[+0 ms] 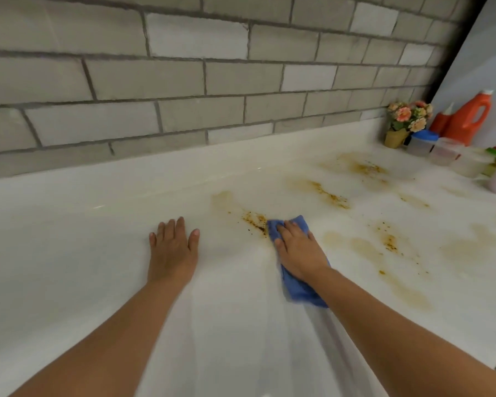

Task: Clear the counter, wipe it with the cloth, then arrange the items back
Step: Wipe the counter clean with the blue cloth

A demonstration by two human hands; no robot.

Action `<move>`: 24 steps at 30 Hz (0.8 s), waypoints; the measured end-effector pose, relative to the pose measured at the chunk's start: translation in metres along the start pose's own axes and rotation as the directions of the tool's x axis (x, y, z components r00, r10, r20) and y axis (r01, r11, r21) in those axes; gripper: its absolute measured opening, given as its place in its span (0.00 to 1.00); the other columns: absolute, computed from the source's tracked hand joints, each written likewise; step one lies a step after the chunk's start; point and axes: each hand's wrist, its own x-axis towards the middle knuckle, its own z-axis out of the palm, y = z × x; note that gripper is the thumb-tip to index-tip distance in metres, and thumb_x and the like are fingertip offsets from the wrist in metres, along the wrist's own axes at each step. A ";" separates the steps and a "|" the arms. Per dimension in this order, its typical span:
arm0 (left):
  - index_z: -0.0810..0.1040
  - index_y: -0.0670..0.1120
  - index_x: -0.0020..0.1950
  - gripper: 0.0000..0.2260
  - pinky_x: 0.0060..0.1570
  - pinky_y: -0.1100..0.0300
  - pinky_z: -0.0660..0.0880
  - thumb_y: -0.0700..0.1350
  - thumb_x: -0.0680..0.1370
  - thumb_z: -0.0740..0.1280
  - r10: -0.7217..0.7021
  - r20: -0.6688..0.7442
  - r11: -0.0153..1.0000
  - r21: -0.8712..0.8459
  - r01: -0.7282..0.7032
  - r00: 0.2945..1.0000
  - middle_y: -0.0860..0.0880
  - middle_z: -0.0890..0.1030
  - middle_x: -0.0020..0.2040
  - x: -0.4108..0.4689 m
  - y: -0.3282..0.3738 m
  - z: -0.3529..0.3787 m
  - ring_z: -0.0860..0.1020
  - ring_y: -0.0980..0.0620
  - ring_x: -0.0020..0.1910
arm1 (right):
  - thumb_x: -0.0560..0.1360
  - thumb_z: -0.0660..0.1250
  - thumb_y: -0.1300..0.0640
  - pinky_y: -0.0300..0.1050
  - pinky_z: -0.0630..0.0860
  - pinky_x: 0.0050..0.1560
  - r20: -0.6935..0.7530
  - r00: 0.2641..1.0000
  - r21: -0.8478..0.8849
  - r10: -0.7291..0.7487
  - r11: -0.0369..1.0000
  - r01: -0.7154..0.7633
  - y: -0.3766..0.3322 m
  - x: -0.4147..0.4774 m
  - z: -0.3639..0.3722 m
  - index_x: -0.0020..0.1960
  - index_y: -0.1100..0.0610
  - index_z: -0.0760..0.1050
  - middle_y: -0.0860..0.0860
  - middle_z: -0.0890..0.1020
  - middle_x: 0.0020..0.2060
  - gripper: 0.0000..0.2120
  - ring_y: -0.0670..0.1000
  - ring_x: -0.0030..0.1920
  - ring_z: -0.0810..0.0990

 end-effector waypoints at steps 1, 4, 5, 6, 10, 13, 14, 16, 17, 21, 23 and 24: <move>0.53 0.42 0.76 0.25 0.75 0.50 0.44 0.53 0.82 0.46 0.003 0.001 1.000 0.005 -0.003 1.000 0.42 0.56 0.76 0.001 0.000 0.000 0.50 0.44 0.76 | 0.80 0.39 0.42 0.47 0.48 0.75 -0.002 0.998 -0.006 -0.068 0.998 0.068 -0.006 -0.019 0.002 0.75 0.53 0.55 0.48 0.55 0.76 0.28 0.47 0.76 0.50; 0.53 0.42 0.76 0.25 0.75 0.50 0.44 0.53 0.82 0.46 0.006 0.007 1.000 0.008 -0.007 1.000 0.42 0.55 0.76 0.002 -0.001 -0.001 0.50 0.44 0.76 | 0.68 0.27 0.34 0.39 0.42 0.73 0.015 0.970 0.066 -0.242 0.968 0.241 -0.022 -0.075 0.003 0.76 0.49 0.54 0.43 0.54 0.76 0.42 0.43 0.76 0.48; 0.53 0.42 0.76 0.25 0.75 0.50 0.44 0.53 0.82 0.46 0.006 0.006 1.000 0.011 -0.006 1.000 0.42 0.56 0.76 0.001 -0.001 0.000 0.50 0.44 0.76 | 0.70 0.28 0.35 0.36 0.41 0.72 0.032 0.967 0.074 -0.254 0.965 0.251 -0.020 -0.079 0.001 0.75 0.48 0.54 0.42 0.55 0.75 0.40 0.42 0.76 0.49; 0.53 0.42 0.76 0.25 0.75 0.50 0.44 0.53 0.82 0.46 0.006 0.001 1.000 0.014 -0.006 1.000 0.42 0.56 0.76 0.001 -0.001 0.000 0.50 0.44 0.76 | 0.74 0.32 0.36 0.36 0.41 0.71 0.021 0.967 0.085 -0.254 0.964 0.251 -0.016 -0.072 0.000 0.75 0.47 0.55 0.42 0.56 0.75 0.35 0.42 0.75 0.50; 0.53 0.42 0.76 0.25 0.75 0.50 0.44 0.53 0.82 0.46 0.003 -0.019 1.000 0.021 -0.003 1.000 0.42 0.56 0.76 0.002 -0.001 0.002 0.51 0.44 0.76 | 0.82 0.47 0.51 0.47 0.48 0.74 -0.032 0.995 0.089 -0.095 0.991 0.097 0.004 0.000 -0.006 0.74 0.51 0.57 0.46 0.59 0.75 0.21 0.46 0.75 0.54; 0.53 0.42 0.76 0.25 0.75 0.51 0.43 0.53 0.82 0.46 0.000 -0.029 1.000 0.012 0.001 1.000 0.43 0.56 0.76 0.002 -0.001 0.003 0.50 0.45 0.76 | 0.82 0.46 0.51 0.50 0.48 0.74 -0.023 0.999 0.059 0.047 0.997 -0.045 0.010 0.050 -0.002 0.75 0.53 0.55 0.48 0.57 0.76 0.22 0.47 0.75 0.53; 0.52 0.43 0.76 0.25 0.75 0.51 0.43 0.53 0.82 0.46 0.001 -0.034 1.000 0.012 -0.001 0.999 0.43 0.56 0.76 0.003 0.000 0.004 0.50 0.45 0.76 | 0.82 0.46 0.51 0.50 0.48 0.74 -0.027 0.998 0.057 0.048 0.997 -0.046 0.008 0.056 -0.002 0.75 0.54 0.55 0.48 0.57 0.76 0.22 0.48 0.75 0.53; 0.52 0.43 0.76 0.25 0.74 0.51 0.43 0.53 0.82 0.46 -0.002 -0.025 1.000 0.016 0.003 1.000 0.43 0.56 0.76 0.003 -0.001 0.004 0.50 0.45 0.76 | 0.82 0.47 0.52 0.47 0.49 0.73 -0.040 0.999 0.063 -0.017 0.998 0.020 -0.002 0.040 -0.002 0.74 0.55 0.58 0.49 0.59 0.75 0.21 0.49 0.75 0.55; 0.52 0.43 0.76 0.25 0.74 0.51 0.43 0.53 0.82 0.46 -0.004 -0.025 1.000 0.017 0.004 1.000 0.43 0.56 0.76 0.003 -0.001 0.004 0.50 0.45 0.76 | 0.82 0.48 0.52 0.44 0.51 0.72 -0.067 0.994 0.066 -0.088 0.994 0.092 -0.007 0.024 -0.001 0.73 0.55 0.60 0.49 0.61 0.74 0.21 0.49 0.74 0.56; 0.52 0.43 0.77 0.25 0.75 0.52 0.42 0.54 0.82 0.45 -0.018 -0.021 0.999 0.030 0.019 1.000 0.43 0.56 0.76 0.003 -0.001 0.006 0.50 0.45 0.76 | 0.80 0.43 0.47 0.30 0.45 0.68 -0.086 0.930 0.130 -0.359 0.921 0.367 -0.018 -0.041 0.004 0.73 0.52 0.62 0.44 0.62 0.73 0.24 0.44 0.74 0.56; 0.51 0.44 0.77 0.25 0.75 0.52 0.42 0.54 0.82 0.45 -0.026 -0.023 0.999 0.019 0.026 0.999 0.44 0.55 0.77 0.004 -0.002 0.006 0.49 0.46 0.76 | 0.82 0.45 0.49 0.31 0.45 0.69 -0.065 0.928 0.145 -0.368 0.916 0.373 -0.011 -0.032 0.002 0.73 0.51 0.61 0.43 0.62 0.73 0.22 0.43 0.74 0.56; 0.51 0.44 0.77 0.26 0.75 0.53 0.41 0.54 0.82 0.45 -0.027 -0.023 1.000 0.012 0.027 0.999 0.44 0.55 0.77 0.005 -0.002 0.006 0.49 0.47 0.77 | 0.82 0.47 0.51 0.35 0.48 0.70 -0.068 0.939 0.146 -0.338 0.928 0.344 -0.007 -0.019 0.000 0.73 0.51 0.61 0.44 0.62 0.73 0.20 0.45 0.74 0.58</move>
